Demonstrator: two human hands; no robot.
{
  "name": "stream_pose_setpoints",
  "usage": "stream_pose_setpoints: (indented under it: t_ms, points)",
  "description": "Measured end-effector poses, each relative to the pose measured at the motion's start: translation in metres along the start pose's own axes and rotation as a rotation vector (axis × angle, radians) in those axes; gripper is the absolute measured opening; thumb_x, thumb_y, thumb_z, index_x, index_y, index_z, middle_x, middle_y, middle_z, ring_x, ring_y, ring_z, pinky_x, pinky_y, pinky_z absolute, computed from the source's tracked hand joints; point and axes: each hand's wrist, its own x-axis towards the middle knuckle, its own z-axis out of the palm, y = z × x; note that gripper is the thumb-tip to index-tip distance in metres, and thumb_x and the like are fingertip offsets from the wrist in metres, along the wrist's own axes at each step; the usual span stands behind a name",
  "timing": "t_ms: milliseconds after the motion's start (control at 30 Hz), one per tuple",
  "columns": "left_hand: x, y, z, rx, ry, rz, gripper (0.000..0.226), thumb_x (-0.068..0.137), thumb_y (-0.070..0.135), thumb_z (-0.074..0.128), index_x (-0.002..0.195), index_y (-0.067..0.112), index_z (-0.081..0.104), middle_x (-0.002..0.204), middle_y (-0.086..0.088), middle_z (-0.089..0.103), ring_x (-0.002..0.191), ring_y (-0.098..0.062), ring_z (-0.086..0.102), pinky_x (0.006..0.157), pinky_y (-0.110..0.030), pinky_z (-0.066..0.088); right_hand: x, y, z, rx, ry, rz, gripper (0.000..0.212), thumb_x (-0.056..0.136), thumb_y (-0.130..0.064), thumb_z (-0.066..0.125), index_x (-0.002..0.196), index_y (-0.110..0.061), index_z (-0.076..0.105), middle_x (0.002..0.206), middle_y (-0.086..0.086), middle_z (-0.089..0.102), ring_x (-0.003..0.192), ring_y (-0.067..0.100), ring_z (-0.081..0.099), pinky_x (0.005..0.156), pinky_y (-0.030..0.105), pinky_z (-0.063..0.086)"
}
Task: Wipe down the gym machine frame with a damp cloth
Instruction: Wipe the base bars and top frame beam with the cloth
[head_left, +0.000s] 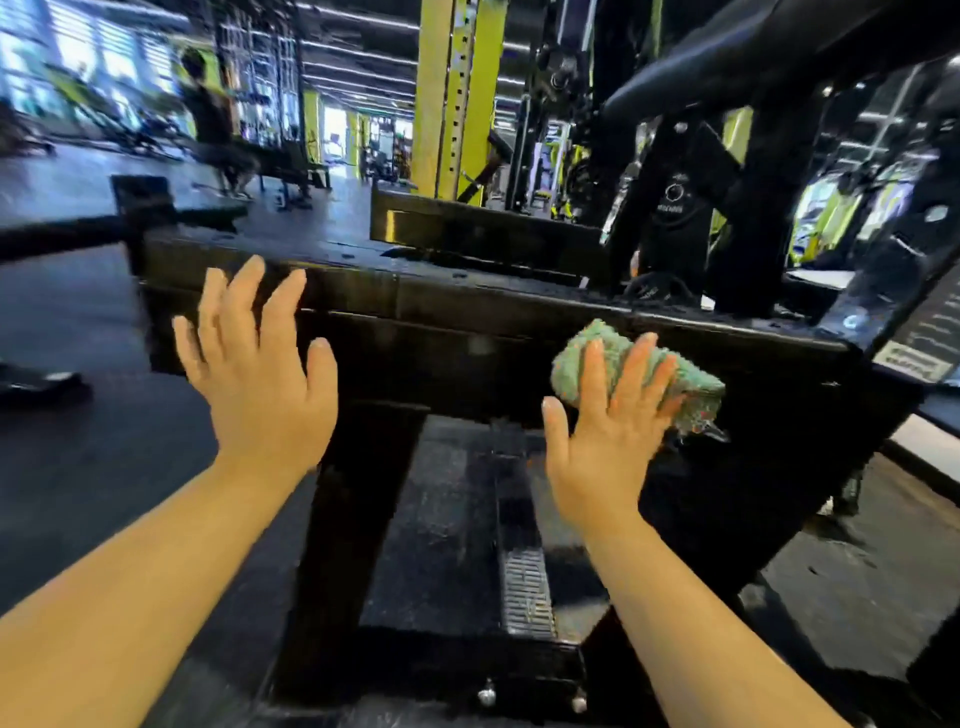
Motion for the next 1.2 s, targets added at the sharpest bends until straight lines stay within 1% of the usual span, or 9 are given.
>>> stream_pose_setpoints:
  t_ms: [100,267,467,667,800,900,967,1067,1200]
  points:
    - [-0.005,-0.028,-0.014,-0.194,-0.029,-0.271,0.052,0.095,0.022,0.035,0.146,0.013,0.029,0.155,-0.007,0.016,0.144,-0.026,0.010,0.115,-0.051,0.014,-0.003,-0.063,0.019,0.075,-0.004,0.050,0.059,0.098,-0.044,0.033,0.149,-0.016,0.019,0.154,0.019,0.006,0.142,0.041,0.001,0.115,0.047,-0.008]
    - [-0.013,-0.044,-0.031,-0.497,-0.063,-0.400,0.051,0.101,0.012,0.033,0.149,0.019,0.019,0.153,0.012,0.013,0.140,-0.001,0.011,0.111,-0.019,0.013,-0.017,-0.170,0.051,0.130,-0.059,-0.267,0.052,0.096,-0.036,0.042,0.146,-0.024,0.032,0.157,0.010,0.017,0.149,0.027,-0.003,0.119,0.044,-0.003]
    - [-0.004,-0.080,-0.048,-0.760,-0.059,-0.629,0.044,0.103,0.018,0.031,0.145,0.030,0.027,0.140,0.024,0.026,0.128,0.009,0.024,0.102,-0.015,0.021,0.006,-0.215,0.065,0.064,-0.099,-0.711,0.051,0.092,-0.030,0.053,0.142,-0.026,0.046,0.154,0.004,0.033,0.142,0.028,0.022,0.116,0.046,0.012]
    - [0.016,-0.100,-0.056,-0.966,-0.108,-0.654,0.035,0.100,0.027,0.034,0.125,0.031,0.058,0.128,0.014,0.056,0.121,-0.003,0.050,0.103,-0.028,0.038,0.028,-0.228,0.058,0.015,-0.045,-0.737,0.050,0.090,-0.025,0.053,0.140,-0.024,0.049,0.151,0.008,0.038,0.140,0.033,0.024,0.117,0.047,0.006]
    - [0.019,-0.103,-0.065,-1.077,-0.024,-0.819,0.027,0.097,0.029,0.043,0.106,0.030,0.068,0.102,0.012,0.067,0.102,-0.005,0.062,0.081,-0.020,0.048,0.013,-0.262,0.073,0.085,-0.165,-0.864,0.044,0.089,-0.011,0.046,0.132,-0.016,0.058,0.142,0.005,0.051,0.137,0.027,0.035,0.118,0.040,0.019]
    - [0.019,-0.105,-0.077,-1.039,-0.017,-0.817,0.025,0.098,0.030,0.041,0.115,0.039,0.056,0.122,0.013,0.057,0.116,-0.003,0.052,0.098,-0.026,0.041,-0.013,-0.255,0.065,0.352,-0.459,-0.786,0.031,0.093,-0.032,0.057,0.121,-0.023,0.066,0.132,-0.016,0.058,0.128,0.009,0.050,0.108,0.026,0.033]
    - [0.013,-0.107,-0.086,-0.989,-0.039,-0.807,0.029,0.099,0.029,0.040,0.124,0.039,0.052,0.133,0.015,0.050,0.122,-0.001,0.045,0.106,-0.031,0.035,-0.023,-0.261,0.052,0.444,-0.549,-0.739,0.039,0.090,-0.006,0.049,0.124,-0.016,0.064,0.135,0.003,0.056,0.127,0.023,0.050,0.104,0.032,0.035]
    - [-0.005,-0.100,-0.094,-0.986,-0.126,-0.795,0.035,0.095,0.036,0.047,0.129,0.039,0.051,0.128,0.023,0.050,0.112,0.012,0.047,0.102,-0.023,0.038,-0.018,-0.265,0.033,0.658,-0.573,-0.424,0.034,0.089,0.007,0.048,0.113,-0.009,0.066,0.121,0.015,0.060,0.111,0.011,0.058,0.093,0.020,0.045]
    - [0.000,-0.080,-0.103,-1.028,-0.187,-0.568,0.056,0.070,0.055,0.053,0.124,0.060,0.036,0.138,0.023,0.040,0.125,0.006,0.041,0.102,-0.024,0.040,0.016,-0.285,0.012,1.040,-0.715,0.006,0.036,0.088,0.004,0.054,0.099,-0.030,0.055,0.103,-0.005,0.059,0.092,0.003,0.059,0.078,0.017,0.049]
